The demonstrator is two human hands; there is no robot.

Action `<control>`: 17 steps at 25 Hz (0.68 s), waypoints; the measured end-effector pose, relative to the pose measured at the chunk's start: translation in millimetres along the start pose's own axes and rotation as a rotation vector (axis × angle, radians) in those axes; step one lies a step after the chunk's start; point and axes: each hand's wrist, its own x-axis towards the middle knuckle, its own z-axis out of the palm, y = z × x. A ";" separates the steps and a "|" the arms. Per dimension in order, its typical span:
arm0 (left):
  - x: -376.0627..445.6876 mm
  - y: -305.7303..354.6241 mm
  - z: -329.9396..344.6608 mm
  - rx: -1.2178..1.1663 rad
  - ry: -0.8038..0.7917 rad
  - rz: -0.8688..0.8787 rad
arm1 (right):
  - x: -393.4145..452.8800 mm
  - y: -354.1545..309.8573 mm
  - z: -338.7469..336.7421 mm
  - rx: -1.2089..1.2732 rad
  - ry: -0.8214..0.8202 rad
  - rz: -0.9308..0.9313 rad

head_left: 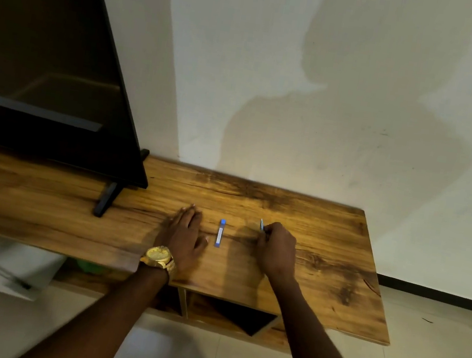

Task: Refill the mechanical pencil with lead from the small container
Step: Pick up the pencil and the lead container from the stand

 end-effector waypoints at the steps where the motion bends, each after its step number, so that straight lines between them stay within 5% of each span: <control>1: -5.2 2.9 -4.9 -0.066 0.003 -0.018 | -6.6 -3.1 -4.6 0.146 0.032 0.015; 7: -29.5 34.2 -21.9 -0.438 0.249 0.088 | -35.7 -14.4 -15.8 0.684 -0.010 -0.043; 17: -24.7 67.8 -27.2 -0.618 0.198 0.205 | -17.1 -14.4 -18.8 0.890 -0.173 -0.042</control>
